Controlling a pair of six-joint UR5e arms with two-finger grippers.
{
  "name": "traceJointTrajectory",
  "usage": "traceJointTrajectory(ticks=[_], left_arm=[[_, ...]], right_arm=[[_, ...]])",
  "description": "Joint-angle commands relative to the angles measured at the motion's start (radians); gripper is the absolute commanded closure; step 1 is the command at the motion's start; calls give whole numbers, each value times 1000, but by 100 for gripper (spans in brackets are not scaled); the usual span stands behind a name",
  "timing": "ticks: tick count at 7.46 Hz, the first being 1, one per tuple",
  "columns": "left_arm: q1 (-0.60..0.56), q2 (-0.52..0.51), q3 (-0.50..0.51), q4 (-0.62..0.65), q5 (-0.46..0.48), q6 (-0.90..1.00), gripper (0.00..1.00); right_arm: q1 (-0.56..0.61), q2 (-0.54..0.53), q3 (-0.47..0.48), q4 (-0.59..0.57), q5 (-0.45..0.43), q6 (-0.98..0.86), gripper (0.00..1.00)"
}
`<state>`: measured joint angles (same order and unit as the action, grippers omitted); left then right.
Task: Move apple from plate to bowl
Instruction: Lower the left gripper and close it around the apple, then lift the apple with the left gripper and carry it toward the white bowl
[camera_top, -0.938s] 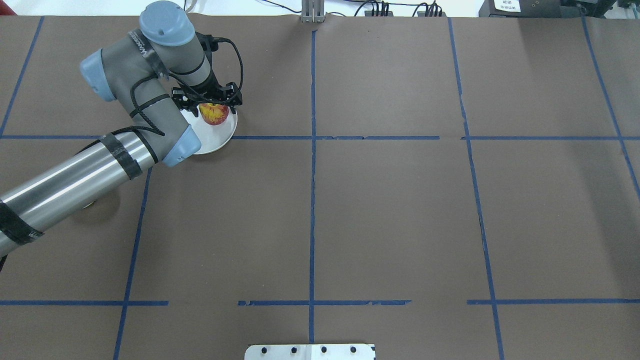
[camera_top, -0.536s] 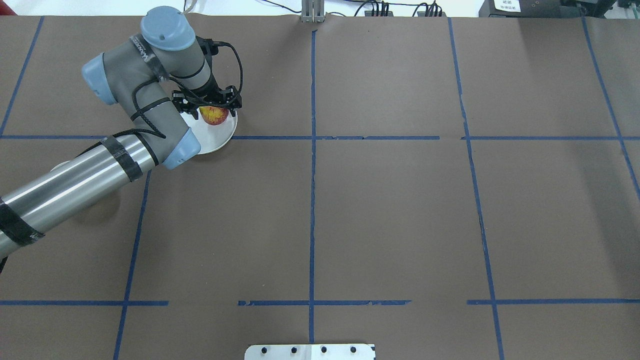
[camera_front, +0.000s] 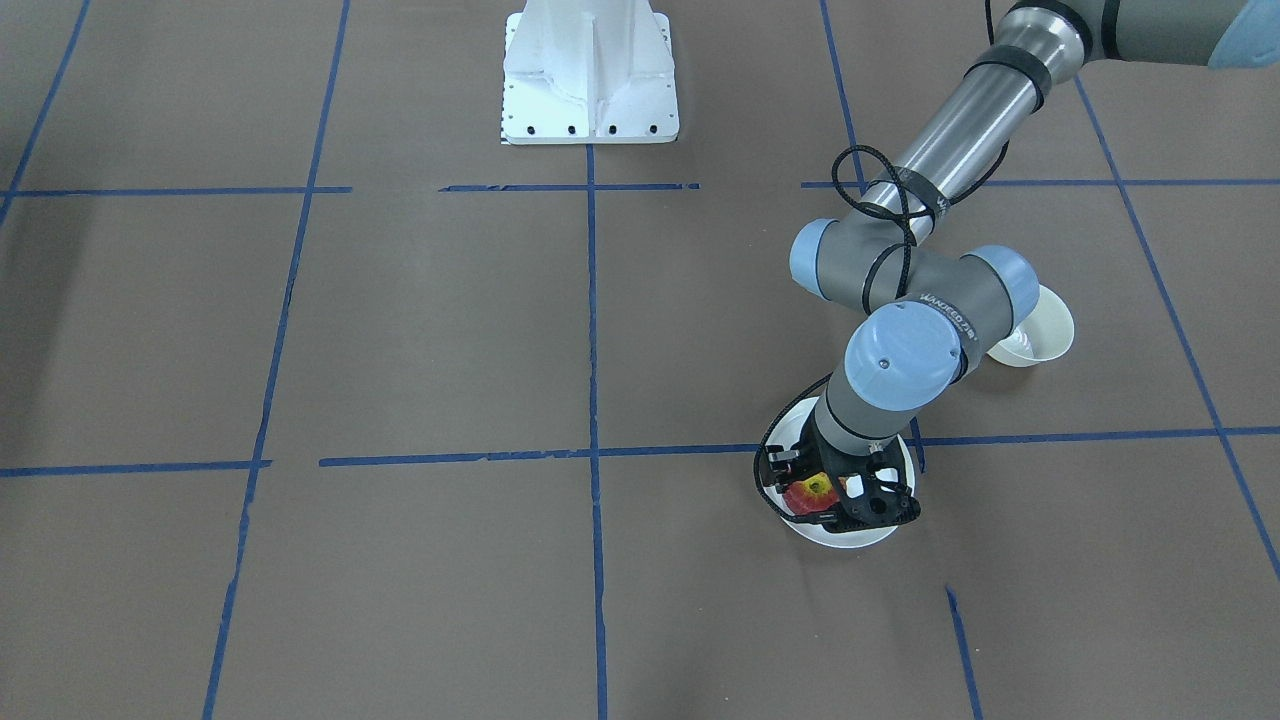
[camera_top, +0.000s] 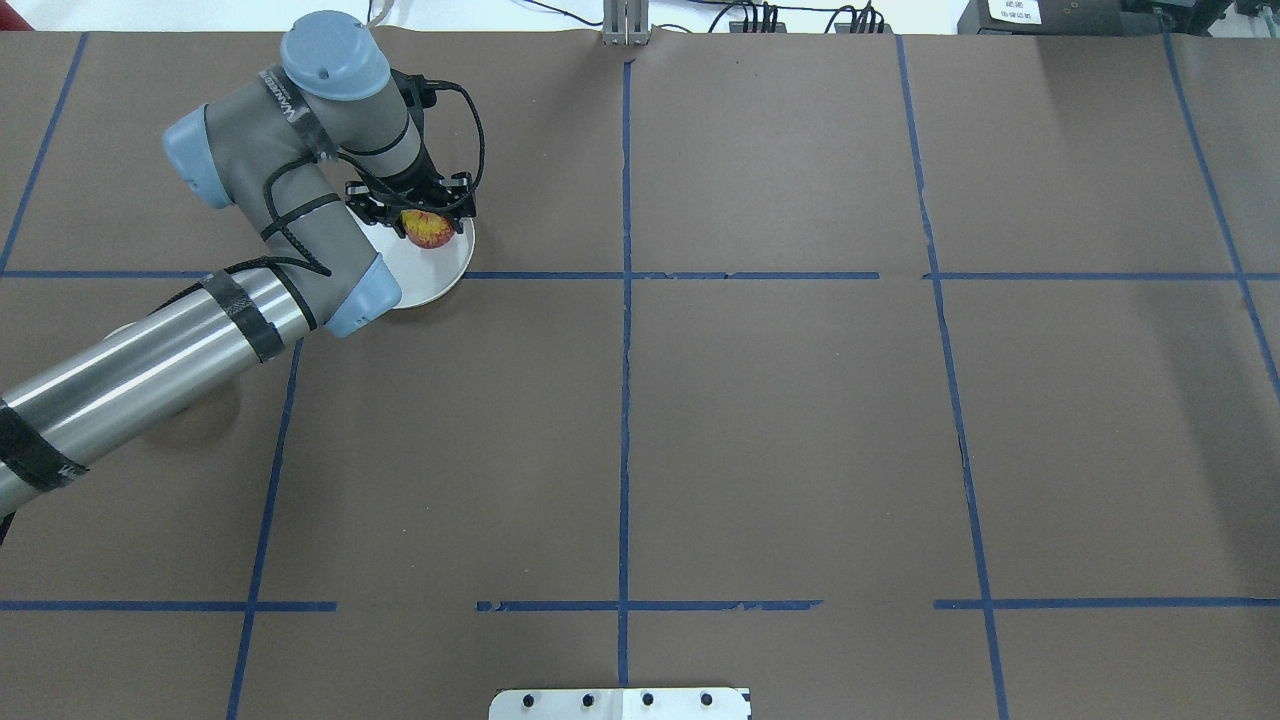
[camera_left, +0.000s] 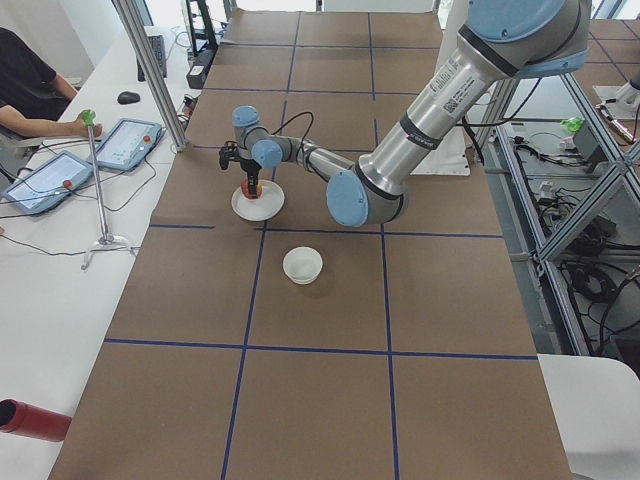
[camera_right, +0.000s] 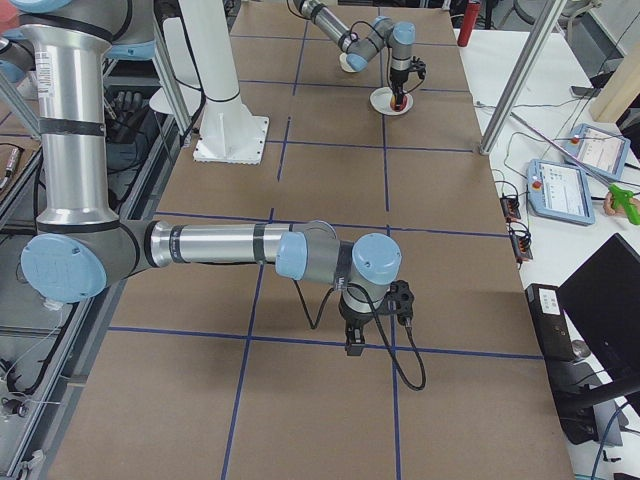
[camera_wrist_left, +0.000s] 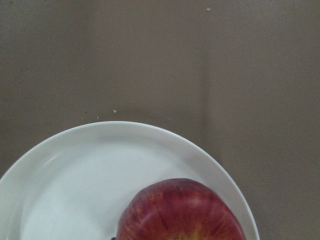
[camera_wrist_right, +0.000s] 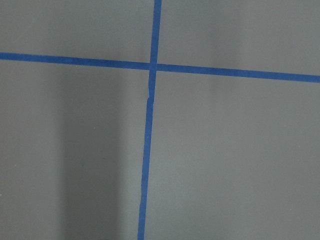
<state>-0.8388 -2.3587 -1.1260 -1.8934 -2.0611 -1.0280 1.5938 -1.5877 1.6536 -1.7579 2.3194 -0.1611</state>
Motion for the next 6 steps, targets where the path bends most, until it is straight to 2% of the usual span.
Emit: traceJointTrajectory(ticks=[1,2,3,5,6], left_arm=[[-61,24,-122,81,-2,14,100],[-83,50,-229,196,-5,75,100],[-92,111,-380,291,-5,103,100],[-102,319,-660,326,-7,105,100],[-109,419,-749,320,-7,132,100]], right_arm=[[0,0,0,0,0,0,0],[0,0,0,0,0,0,0],[0,0,0,0,0,0,0],[0,0,0,0,0,0,0],[0,0,0,0,0,0,0]])
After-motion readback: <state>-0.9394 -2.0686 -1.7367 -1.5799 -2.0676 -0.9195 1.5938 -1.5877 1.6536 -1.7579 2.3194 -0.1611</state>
